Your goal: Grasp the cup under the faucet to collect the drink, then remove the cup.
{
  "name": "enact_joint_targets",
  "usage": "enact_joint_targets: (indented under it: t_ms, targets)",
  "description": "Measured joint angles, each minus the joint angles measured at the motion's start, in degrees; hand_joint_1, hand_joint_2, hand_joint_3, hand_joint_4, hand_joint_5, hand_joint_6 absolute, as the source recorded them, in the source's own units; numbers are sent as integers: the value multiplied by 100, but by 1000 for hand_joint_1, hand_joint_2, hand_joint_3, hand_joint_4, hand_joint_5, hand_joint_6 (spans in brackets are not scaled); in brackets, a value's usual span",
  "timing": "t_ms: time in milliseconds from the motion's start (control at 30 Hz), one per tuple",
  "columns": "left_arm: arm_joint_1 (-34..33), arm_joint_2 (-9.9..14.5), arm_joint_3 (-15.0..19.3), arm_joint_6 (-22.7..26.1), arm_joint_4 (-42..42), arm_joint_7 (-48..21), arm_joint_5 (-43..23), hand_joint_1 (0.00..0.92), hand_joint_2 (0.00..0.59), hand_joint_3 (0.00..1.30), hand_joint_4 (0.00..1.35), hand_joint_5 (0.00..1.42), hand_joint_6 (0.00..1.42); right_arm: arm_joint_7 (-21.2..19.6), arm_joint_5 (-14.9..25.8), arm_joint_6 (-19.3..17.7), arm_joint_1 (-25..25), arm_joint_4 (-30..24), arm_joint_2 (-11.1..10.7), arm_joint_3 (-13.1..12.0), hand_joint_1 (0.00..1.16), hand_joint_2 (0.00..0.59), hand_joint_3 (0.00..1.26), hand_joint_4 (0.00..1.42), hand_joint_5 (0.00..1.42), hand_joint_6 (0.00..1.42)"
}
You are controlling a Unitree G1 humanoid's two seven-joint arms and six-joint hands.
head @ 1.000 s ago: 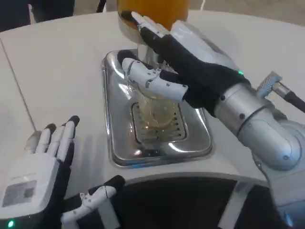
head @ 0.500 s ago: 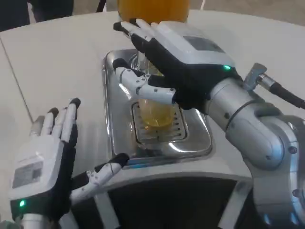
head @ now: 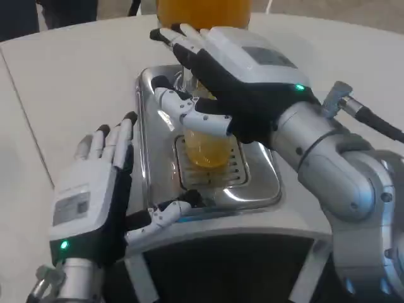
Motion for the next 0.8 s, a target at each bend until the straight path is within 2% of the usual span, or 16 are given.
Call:
enact_joint_targets:
  t_ms: [133, 333, 367, 467, 500, 600, 700, 800]
  targets:
    - [-131, -21, -16, 1, 90, 1, 0, 214, 92, 0, 0, 0, 0, 22, 6, -88, 21, 30, 21, -57, 119, 560, 75, 0, 0, 48]
    - [-265, -82, -103, 2, 224, 6, -2, 216, 91, 0, 0, 0, 0, -46, 145, -147, 187, 7, 207, -358, 129, 560, 75, 0, 0, 48]
    - [-290, -92, -124, 1, 233, 9, -4, 216, 91, 0, 0, 0, 0, -189, 230, -151, 335, -60, 300, -485, 155, 576, 75, 0, 2, 48]
    - [-334, -94, -141, -1, 276, 26, -13, 217, 91, 0, 0, 0, 0, -557, 466, -173, 672, -211, 598, -783, 247, 566, 75, 0, 4, 48]
    - [-356, -94, -151, -1, 316, 27, -28, 217, 91, 0, 0, 0, 0, -630, 681, -152, 774, -259, 735, -992, 255, 565, 75, 0, 5, 48]
    - [-412, -94, -183, -1, 383, 29, -58, 217, 91, 0, 0, 0, 0, -805, 1015, -5, 903, -327, 948, -1387, 263, 566, 75, 0, 4, 48]
    - [-488, -94, -215, -1, 425, 35, -86, 216, 90, 0, 0, 0, 0, -1143, 1204, 14, 1141, -427, 1098, -1627, 283, 578, 65, 0, 3, 48]
    - [-529, -104, -248, -22, 443, 45, -89, 203, 85, 0, 0, 0, 0, -1267, 1345, -11, 1316, -614, 1149, -1662, 315, 564, 66, 0, 3, 48]
